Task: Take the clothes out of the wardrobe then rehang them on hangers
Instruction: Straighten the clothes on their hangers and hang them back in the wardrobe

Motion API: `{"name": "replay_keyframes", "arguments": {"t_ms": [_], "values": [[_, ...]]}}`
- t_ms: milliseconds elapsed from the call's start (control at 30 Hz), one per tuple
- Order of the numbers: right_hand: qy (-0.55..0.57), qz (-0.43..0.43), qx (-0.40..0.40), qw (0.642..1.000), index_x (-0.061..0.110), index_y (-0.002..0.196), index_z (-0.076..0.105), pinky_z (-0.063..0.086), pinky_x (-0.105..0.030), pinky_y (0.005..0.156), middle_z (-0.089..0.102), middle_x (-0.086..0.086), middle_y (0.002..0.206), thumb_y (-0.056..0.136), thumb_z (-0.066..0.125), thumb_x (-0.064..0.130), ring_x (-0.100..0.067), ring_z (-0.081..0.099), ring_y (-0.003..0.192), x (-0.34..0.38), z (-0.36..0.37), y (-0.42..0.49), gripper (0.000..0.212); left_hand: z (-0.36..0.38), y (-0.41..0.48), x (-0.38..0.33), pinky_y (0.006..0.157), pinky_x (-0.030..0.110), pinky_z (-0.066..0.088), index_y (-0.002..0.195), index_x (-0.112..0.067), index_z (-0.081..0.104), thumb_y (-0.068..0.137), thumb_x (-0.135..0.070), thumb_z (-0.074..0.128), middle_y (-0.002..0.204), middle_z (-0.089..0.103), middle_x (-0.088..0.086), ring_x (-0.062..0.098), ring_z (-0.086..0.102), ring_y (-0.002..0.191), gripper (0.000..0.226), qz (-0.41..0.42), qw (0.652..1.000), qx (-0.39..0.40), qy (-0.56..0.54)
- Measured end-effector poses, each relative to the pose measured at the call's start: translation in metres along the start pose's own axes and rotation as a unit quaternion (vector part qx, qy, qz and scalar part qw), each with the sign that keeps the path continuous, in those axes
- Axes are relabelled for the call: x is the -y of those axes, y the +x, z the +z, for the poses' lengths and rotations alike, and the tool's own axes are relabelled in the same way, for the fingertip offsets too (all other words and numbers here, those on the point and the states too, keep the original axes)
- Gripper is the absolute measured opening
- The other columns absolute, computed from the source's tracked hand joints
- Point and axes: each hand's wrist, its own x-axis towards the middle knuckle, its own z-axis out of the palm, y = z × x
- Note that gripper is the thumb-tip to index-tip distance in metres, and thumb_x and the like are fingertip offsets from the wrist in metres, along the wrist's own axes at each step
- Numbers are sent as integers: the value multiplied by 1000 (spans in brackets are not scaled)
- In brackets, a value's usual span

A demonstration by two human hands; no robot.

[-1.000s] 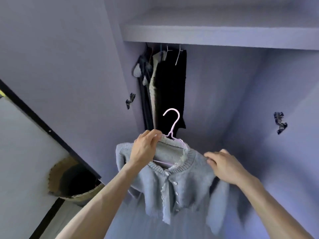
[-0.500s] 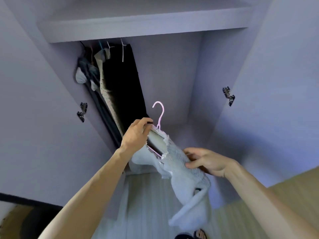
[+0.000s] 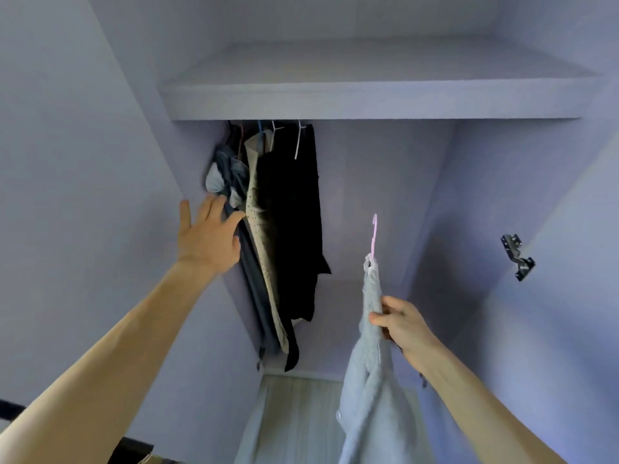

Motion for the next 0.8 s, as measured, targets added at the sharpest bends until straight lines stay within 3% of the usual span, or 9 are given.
{"name": "replay_keyframes", "arguments": {"t_ms": [67,133,233,333,467,667,800], "values": [[-11,-21,-6,1000,-4,91,65,48,-21,59,63,-7,77,88,61,-4,-17,59,70,20,2,28,5,-8,16,24,115,59,-15,149,-29,43,92,-36,52,164,19,12,29,6,152,57,-29,997,-43,55],[-20,-38,-3,999,-4,93,64,49,-28,68,63,-10,80,89,61,-2,-19,59,75,42,4,55,6,-17,29,46,112,56,-25,151,-28,42,91,-37,53,165,15,12,28,3,153,62,-67,989,-65,114],[-23,-72,6,997,3,89,67,51,-34,74,66,-9,80,91,60,1,-19,61,76,78,7,94,8,-19,38,75,114,54,-26,158,-23,18,94,-44,43,167,-4,11,25,-8,154,72,-138,970,-70,186],[-23,-102,4,994,10,88,68,54,-34,73,69,-9,83,93,59,2,-18,64,76,114,12,135,13,-6,36,87,114,58,-24,157,-17,-5,97,-46,29,164,-22,13,28,-21,151,75,-136,950,-59,275],[-31,-137,-4,990,14,96,66,56,-40,85,71,-9,98,94,60,6,-21,66,86,154,24,187,11,4,43,85,116,58,-18,159,-15,7,95,-40,34,166,-13,13,29,-12,153,73,-124,952,-114,255],[-62,-186,-14,980,12,88,64,48,-26,60,67,-7,84,90,55,-4,-16,60,70,207,48,253,18,14,49,87,118,57,-13,159,-14,17,95,-37,25,168,0,11,28,2,155,68,-116,950,-181,227],[-120,-182,-27,976,1,88,63,43,-27,63,62,-7,79,86,54,-1,-20,56,71,214,62,294,10,19,50,90,118,57,-11,160,-16,16,98,-38,23,168,3,10,27,6,154,66,-115,942,-201,242]]}}
